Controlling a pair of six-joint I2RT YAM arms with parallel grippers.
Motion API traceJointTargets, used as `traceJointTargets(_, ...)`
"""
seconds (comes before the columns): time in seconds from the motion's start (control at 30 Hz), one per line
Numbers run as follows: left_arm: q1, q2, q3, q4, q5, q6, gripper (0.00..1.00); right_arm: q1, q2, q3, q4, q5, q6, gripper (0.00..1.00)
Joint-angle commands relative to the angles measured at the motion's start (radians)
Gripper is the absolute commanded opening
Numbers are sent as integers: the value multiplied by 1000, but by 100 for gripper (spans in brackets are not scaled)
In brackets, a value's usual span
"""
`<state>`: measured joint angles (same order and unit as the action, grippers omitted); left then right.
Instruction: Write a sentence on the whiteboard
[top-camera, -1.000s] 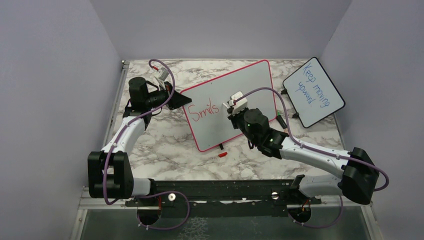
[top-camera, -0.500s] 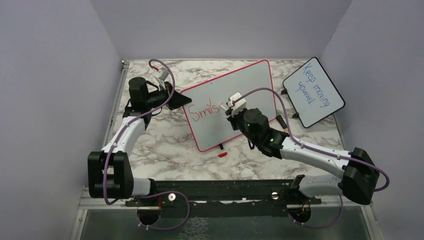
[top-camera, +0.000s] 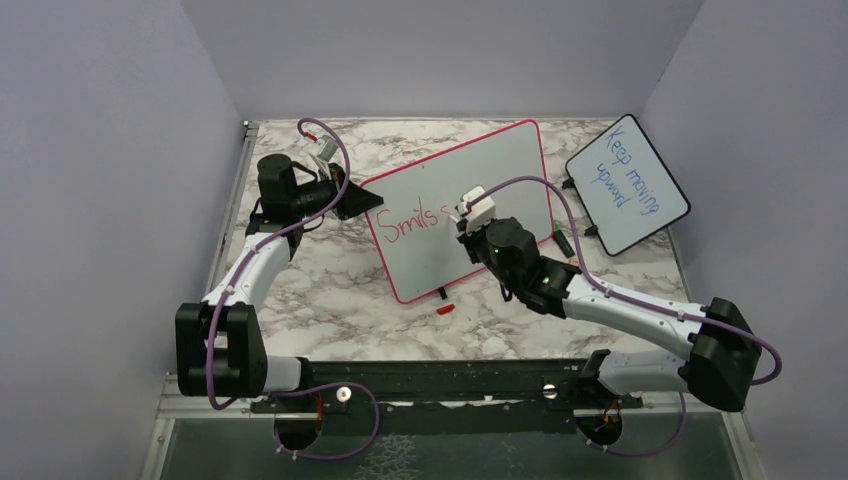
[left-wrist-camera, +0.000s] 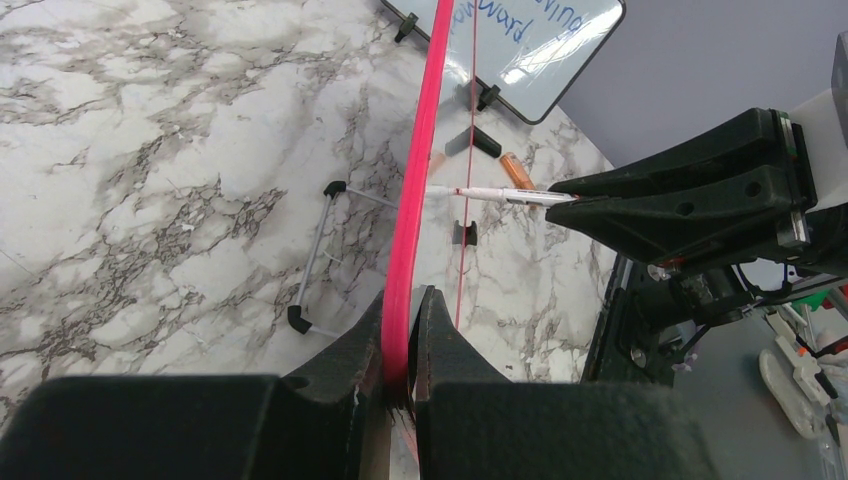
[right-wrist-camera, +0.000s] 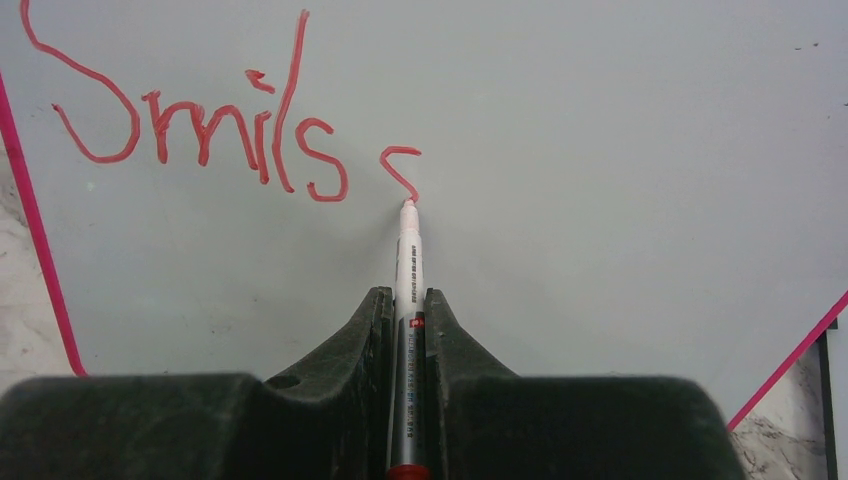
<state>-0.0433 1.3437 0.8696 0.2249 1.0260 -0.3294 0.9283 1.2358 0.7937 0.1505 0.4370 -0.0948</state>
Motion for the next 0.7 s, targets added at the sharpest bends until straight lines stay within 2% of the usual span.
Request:
traceJointTargets(0.0,-27,25,-24,-76,-128,117,0,0,-14,-1,-38,-85,16,1)
traceJointTargets(0.2,-27,22,-24,-78,-129,118,0,-1,0,14,-3,-116,33,1)
traceJointTargets(0.67,-27,19,-24,-78,-132,117,0,-2,-79,-31,84,29,65,1)
